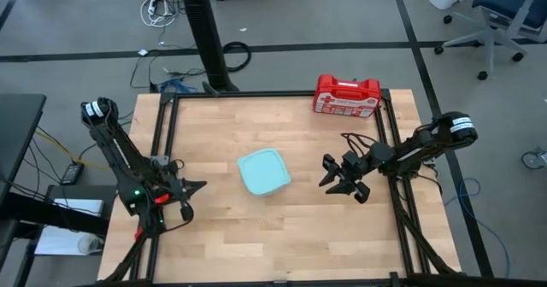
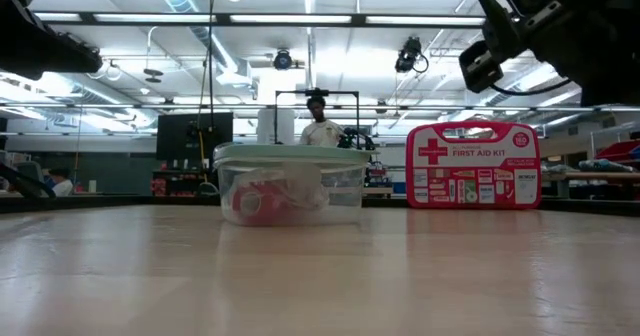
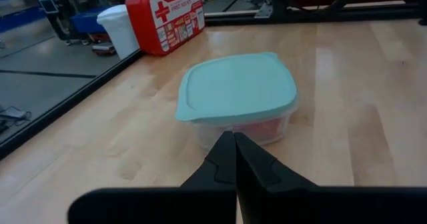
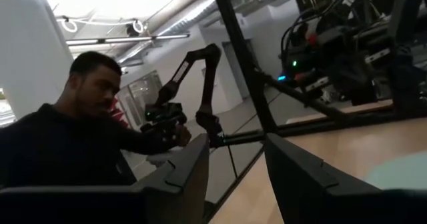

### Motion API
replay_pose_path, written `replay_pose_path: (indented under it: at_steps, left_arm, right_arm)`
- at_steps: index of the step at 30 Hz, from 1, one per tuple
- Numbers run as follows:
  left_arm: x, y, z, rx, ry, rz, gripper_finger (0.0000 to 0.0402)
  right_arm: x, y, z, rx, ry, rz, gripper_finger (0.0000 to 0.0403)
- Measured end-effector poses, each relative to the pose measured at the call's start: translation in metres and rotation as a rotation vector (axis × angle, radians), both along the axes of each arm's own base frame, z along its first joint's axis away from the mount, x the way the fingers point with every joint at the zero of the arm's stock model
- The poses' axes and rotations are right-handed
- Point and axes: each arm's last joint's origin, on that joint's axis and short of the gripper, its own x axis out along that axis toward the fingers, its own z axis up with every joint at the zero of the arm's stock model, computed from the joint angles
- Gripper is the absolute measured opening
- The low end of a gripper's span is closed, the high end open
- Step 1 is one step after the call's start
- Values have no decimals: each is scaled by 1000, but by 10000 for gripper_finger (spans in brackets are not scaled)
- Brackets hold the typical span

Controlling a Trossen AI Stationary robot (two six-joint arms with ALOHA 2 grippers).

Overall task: Roll bandage
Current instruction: Return to Home Position

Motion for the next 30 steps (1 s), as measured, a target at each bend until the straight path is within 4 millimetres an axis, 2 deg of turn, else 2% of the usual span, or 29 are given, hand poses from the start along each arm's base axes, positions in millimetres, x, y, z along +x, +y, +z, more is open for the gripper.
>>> replay_pose_path:
  at_steps: [13, 18, 23, 26, 30]
  left_arm:
    - [-6, 12, -8, -118, -4, -19, 0]
    - [-7, 13, -15, -137, 2, -66, 0]
    - [-4, 7, -18, -156, 1, -182, 0]
    - [2, 1, -10, -152, -14, -285, 0]
    - [12, -5, 3, -149, -54, -480, 0]
  right_arm:
    - [-31, -3, -14, -16, 41, -1, 148]
    - [-33, -1, -15, -52, 26, 57, 148]
    - [-33, -1, -14, -105, -11, 42, 148]
    - [-25, 0, -6, -103, -53, 47, 148]
    - [-17, 6, 6, -135, -122, 145, 148]
